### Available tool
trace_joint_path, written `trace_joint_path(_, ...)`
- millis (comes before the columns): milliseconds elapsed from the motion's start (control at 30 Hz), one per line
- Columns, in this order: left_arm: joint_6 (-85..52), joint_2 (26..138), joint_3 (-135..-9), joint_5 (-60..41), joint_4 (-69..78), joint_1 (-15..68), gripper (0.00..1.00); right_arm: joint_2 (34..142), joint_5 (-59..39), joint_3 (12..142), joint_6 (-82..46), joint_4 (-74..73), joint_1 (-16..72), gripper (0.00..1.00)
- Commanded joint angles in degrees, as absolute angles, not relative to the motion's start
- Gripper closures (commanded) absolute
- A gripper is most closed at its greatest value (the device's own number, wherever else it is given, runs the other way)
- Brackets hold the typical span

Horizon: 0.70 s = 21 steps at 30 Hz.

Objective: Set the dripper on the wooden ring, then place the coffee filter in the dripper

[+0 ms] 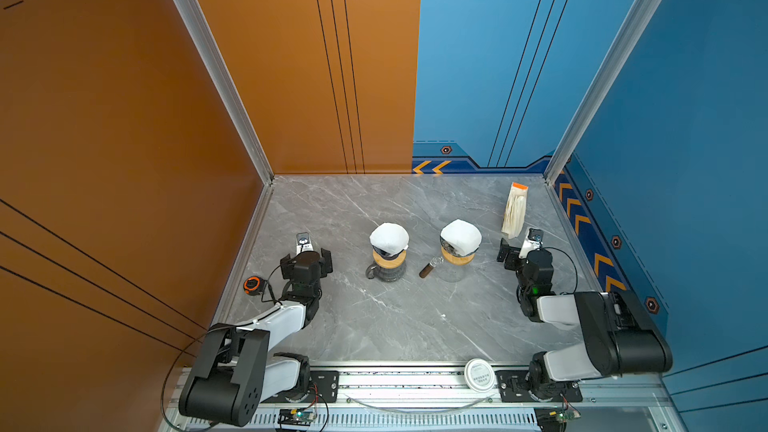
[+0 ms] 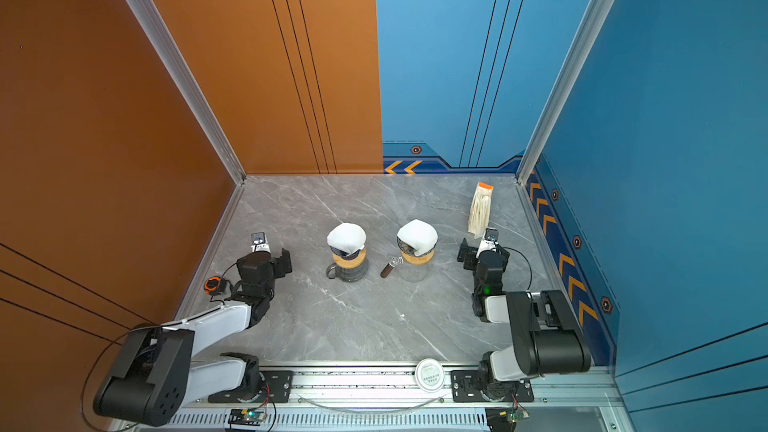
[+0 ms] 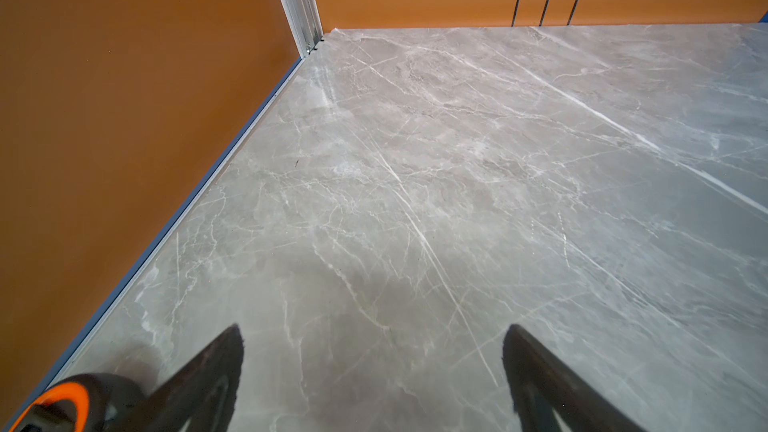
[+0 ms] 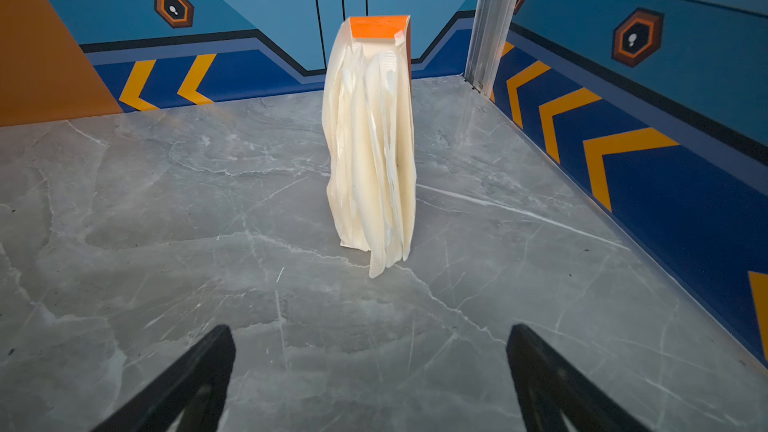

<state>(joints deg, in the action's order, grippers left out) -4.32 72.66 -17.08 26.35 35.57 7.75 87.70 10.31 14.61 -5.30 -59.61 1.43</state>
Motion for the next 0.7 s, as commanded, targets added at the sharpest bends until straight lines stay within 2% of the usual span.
trace_joint_path(0, -0.3, 76.0, -17.8, 24.0, 46.2, 6.7, 0.02, 88.1, 9.5, 13.5, -5.0, -65.8, 1.1, 0.0)
trace_joint_path(100, 0.6, 78.6, -19.1, 22.1, 47.9, 5.8, 0.02, 89.1, 10.5, 15.8, -5.3, -63.6, 1.1, 0.0)
trace_joint_path(200, -1.4, 82.9, -18.7, 19.0, 52.8, 3.4, 0.02, 87.9, 10.9, 20.9, -5.2, -51.9, 1.4, 0.0)
trace_joint_path(367, -1.3, 90.2, -17.4, 16.4, 62.4, 2.4, 0.02, 88.7, 12.5, 20.8, -4.0, -53.4, 2.7, 0.0)
trace_joint_path(500, -0.5, 89.7, -19.4, 11.4, 58.0, 1.6, 0.02, 88.6, 12.7, 20.9, -3.9, -53.0, 2.9, 0.0)
trace_joint_path(567, -0.5, 89.4, -21.6, 10.8, 52.7, 1.5, 0.02, 88.6, 12.8, 20.9, -4.0, -53.1, 2.9, 0.0)
trace_joint_path(667, -0.3, 89.6, -21.6, 10.8, 53.3, 1.6, 0.02, 88.6, 12.8, 20.9, -4.0, -53.1, 2.9, 0.0)
